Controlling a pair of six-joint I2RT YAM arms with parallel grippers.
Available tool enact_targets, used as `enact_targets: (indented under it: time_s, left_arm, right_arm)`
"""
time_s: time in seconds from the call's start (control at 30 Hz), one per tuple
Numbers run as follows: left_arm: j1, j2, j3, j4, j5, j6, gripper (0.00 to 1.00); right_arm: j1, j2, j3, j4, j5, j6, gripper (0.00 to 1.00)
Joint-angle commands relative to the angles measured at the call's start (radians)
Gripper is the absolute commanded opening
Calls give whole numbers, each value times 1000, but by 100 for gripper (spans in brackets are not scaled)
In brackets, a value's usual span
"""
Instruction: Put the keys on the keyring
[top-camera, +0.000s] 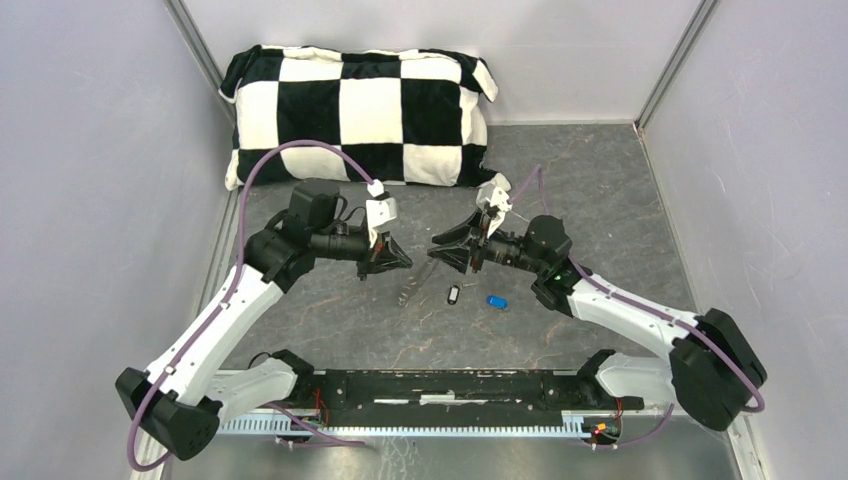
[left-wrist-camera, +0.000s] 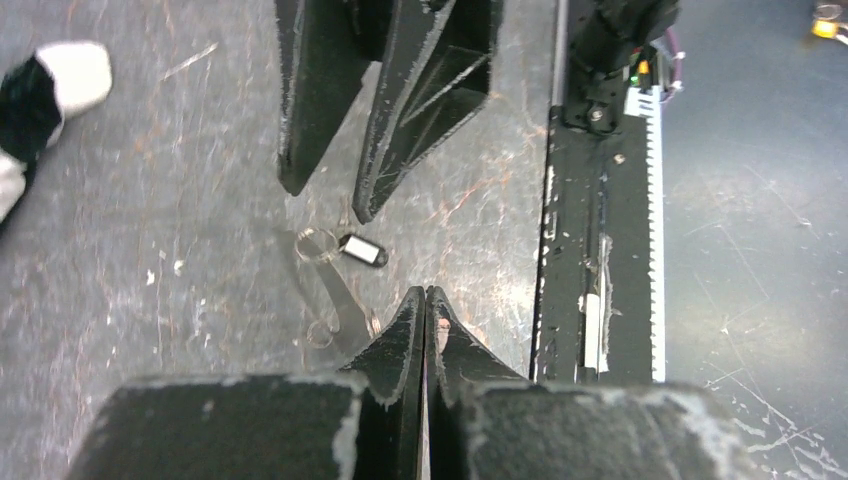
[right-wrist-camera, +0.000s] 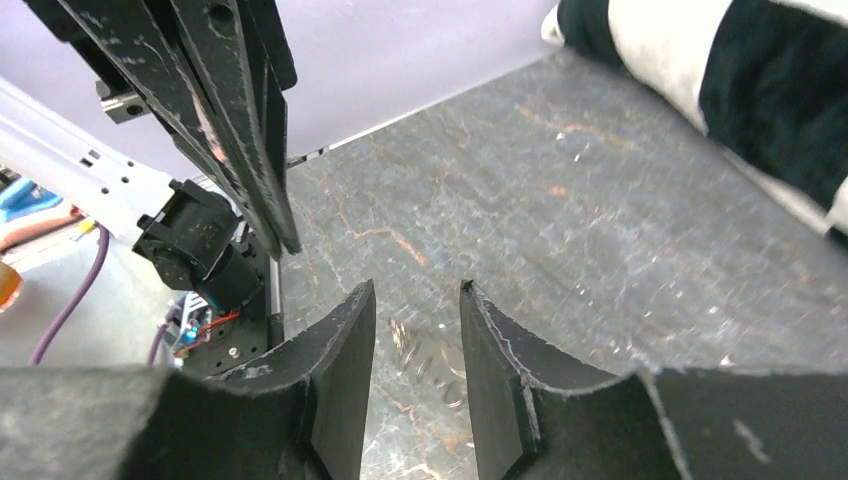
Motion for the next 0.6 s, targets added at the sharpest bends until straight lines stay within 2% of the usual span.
enact_targets:
  time_s: [0.0,0.07,0.17,0.27,0.37,0.43,0.57]
  left_arm:
    - [1,-8,-17,26,98,71,2]
    - [1,-24,-35,26,75,78,2]
    - [0,-52,-105,55,-8,100,2]
    - [-1,-50,-171,89,-110,160,13]
    - [0,-5,-188,92,-169,225,23]
    - [1,35,-179,72,-181,251,30]
    - [0,68,-197,46,-172,338,37]
  right_arm:
    - [-5,-44,46,-111,-60,-164,42]
    - [-5,-36,75,-197,-33,-229,42]
    - [-10,-12,104,-320,120,-259,44]
    - [-15,22,98,-378,285,-211,50]
    - [-19,86,132,-536,464,-153,51]
    - [-22,102,119,-603,572,-102,50]
    - [-73,75,26,-649,685,-9,55]
